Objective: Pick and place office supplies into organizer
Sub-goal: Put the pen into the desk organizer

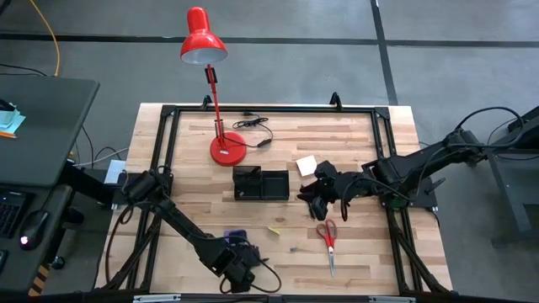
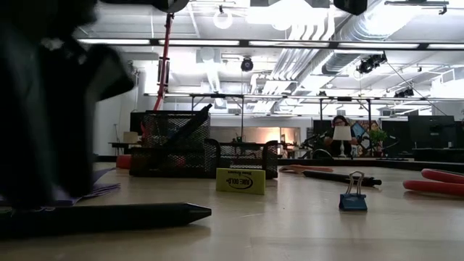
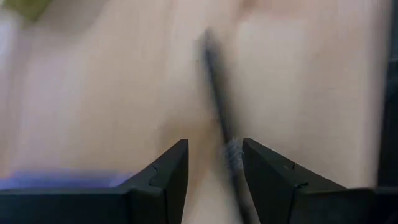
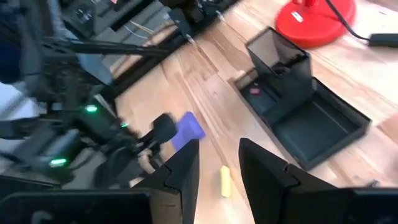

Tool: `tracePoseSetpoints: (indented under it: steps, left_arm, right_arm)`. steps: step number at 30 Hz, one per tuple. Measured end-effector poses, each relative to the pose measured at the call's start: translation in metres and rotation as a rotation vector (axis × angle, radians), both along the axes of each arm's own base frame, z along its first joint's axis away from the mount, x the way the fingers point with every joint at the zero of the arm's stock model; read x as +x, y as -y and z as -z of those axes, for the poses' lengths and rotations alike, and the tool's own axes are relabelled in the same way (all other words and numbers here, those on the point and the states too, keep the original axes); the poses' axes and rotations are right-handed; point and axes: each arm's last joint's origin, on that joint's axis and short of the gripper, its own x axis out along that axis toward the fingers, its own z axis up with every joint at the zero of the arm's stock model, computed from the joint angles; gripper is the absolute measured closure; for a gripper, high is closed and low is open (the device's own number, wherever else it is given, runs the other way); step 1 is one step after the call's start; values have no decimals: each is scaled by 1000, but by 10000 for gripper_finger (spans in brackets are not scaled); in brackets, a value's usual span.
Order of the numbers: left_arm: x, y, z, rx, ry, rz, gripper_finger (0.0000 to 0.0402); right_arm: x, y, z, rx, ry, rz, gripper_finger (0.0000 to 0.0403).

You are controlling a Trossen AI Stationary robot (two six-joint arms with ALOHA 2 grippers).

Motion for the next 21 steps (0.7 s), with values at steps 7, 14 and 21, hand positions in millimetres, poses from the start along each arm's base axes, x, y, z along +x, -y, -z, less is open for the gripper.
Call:
tracePoseSetpoints:
  steps: [7, 14, 21]
  left_arm:
    - [0, 0, -2, -5, 1, 3, 266]
    - [-1, -1, -1, -1, -20, 2, 266]
    - [-4, -2, -1, 8, -48, 1, 266]
  right_arm:
    - [-4, 0, -4, -2, 17, 4, 295]
    - [-5, 0, -5, -11, 19, 12, 295]
    - [-5, 0, -5, -15, 21, 12, 295]
